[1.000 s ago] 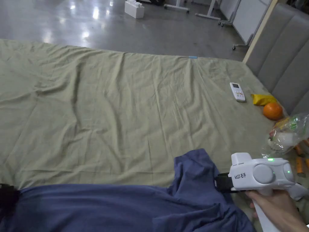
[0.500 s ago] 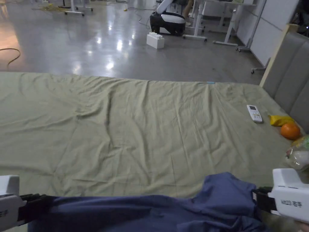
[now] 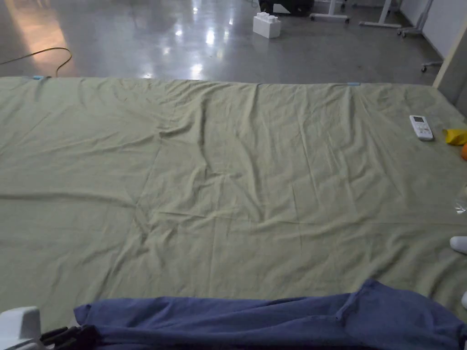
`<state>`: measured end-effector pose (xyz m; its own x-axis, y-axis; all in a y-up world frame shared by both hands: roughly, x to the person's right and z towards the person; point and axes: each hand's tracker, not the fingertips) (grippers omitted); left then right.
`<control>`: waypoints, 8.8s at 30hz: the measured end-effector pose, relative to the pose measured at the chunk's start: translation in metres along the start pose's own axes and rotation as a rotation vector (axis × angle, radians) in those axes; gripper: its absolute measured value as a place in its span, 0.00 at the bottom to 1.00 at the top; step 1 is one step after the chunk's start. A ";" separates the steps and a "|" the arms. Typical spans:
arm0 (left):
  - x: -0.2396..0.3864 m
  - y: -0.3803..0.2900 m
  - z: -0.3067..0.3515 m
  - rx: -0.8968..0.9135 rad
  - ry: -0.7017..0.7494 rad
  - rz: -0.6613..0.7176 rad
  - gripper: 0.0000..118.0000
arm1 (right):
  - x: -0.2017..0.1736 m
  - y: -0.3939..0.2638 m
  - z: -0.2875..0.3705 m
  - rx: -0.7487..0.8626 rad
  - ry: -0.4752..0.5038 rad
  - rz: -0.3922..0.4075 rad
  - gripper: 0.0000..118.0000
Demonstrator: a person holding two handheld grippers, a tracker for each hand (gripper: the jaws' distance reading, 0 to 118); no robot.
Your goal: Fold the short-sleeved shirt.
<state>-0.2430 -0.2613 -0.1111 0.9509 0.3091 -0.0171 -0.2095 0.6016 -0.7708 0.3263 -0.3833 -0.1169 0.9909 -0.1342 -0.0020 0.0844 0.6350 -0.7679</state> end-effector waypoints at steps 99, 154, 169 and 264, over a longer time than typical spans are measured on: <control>-0.161 0.049 -0.020 0.011 -0.500 0.740 0.19 | -0.183 0.001 0.134 0.484 0.094 0.221 0.00; 0.098 0.030 -0.081 -0.104 -0.416 0.344 0.03 | -0.106 -0.054 0.150 0.415 0.108 -0.001 0.00; -0.022 0.064 -0.019 0.092 -0.331 0.474 0.72 | -0.113 -0.050 0.138 0.379 0.131 0.001 0.00; -0.003 0.038 -0.043 -0.035 -0.501 0.286 0.83 | -0.200 -0.012 -0.088 -0.059 0.220 0.254 0.00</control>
<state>-0.2440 -0.2709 -0.1678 0.6321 0.7718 0.0692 -0.4262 0.4208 -0.8008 0.1180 -0.4312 -0.1632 0.9327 -0.1429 -0.3310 -0.1742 0.6252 -0.7608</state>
